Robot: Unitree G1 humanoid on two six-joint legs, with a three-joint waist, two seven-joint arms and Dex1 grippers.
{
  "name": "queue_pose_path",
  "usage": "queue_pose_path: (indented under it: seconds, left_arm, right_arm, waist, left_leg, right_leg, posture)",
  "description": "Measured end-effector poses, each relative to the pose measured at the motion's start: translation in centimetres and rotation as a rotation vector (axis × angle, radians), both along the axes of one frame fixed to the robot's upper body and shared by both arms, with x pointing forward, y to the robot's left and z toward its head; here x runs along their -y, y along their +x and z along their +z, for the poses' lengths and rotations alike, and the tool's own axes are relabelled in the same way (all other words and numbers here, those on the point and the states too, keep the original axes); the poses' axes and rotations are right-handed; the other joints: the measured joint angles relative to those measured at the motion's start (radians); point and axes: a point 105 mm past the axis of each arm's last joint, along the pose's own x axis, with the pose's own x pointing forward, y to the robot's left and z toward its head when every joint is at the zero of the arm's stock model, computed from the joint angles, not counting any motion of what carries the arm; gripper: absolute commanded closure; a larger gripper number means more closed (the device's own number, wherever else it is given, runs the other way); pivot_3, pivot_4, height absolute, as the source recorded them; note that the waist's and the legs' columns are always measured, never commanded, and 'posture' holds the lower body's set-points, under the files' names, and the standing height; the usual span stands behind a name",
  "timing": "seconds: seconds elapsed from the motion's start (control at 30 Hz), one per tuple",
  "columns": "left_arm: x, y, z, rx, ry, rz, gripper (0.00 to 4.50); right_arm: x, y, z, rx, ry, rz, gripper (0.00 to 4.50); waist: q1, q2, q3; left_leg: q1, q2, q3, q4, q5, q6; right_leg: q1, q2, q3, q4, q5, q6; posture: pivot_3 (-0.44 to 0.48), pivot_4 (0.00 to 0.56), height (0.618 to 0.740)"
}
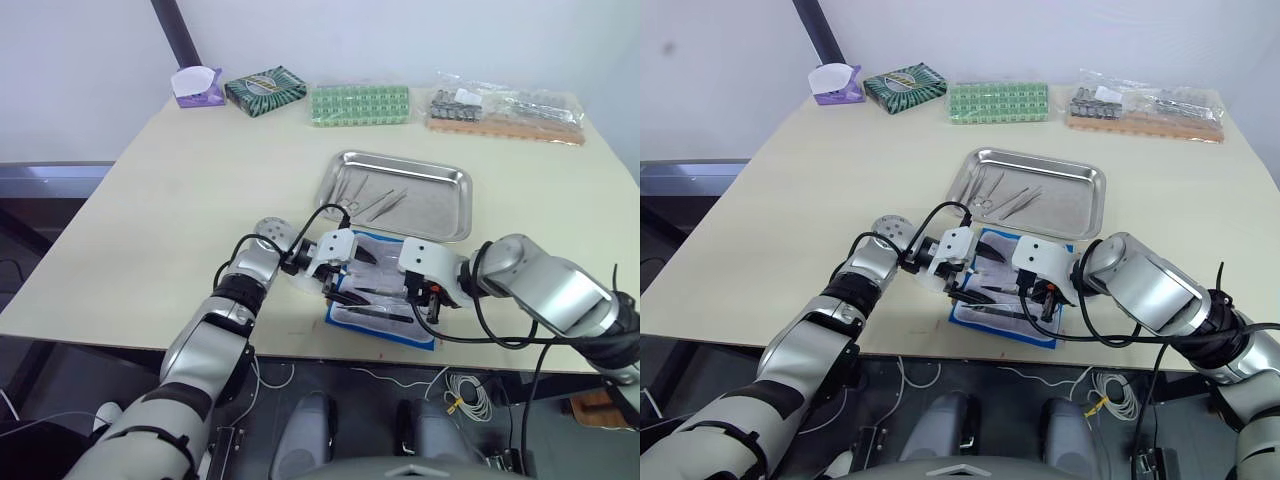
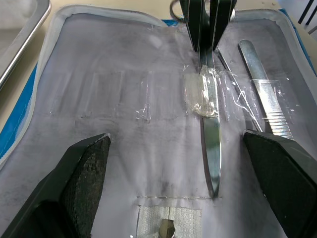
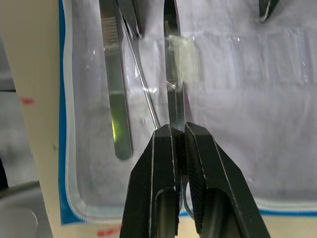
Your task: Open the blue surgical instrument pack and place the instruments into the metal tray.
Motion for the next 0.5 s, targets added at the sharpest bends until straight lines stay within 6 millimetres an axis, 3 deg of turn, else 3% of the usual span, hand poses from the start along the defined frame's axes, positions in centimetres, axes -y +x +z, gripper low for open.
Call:
queue_pose_path:
  seconds: [0.27, 0.5]
  left_arm:
    - [0.0, 0.1, 0.0, 0.005, 0.002, 0.005, 0.0]
    - [0.2, 0.1, 0.0, 0.006, -0.002, 0.008, 0.0]
  right_arm:
    - [3.7, -1.3, 0.8, 0.016, -0.069, -0.024, 4.44]
    - [5.7, -2.1, 1.7, 0.013, -0.042, -0.071, 4.44]
  waist:
    - [-0.001, 0.001, 0.0]
    - [0.0, 0.001, 0.0]
  left_leg:
    - [0.001, 0.0, -0.001, -0.001, -0.002, -0.002]
    - [0.0, 0.0, -0.001, -0.001, -0.003, -0.004]
  right_leg:
    - [0.001, -0.001, -0.001, -0.001, 0.0, 0.0]
    - [0.001, -0.002, -0.001, -0.002, 0.0, 0.001]
  posture:
    - [0.0, 0.15, 0.74]
    - [0.0, 0.15, 0.74]
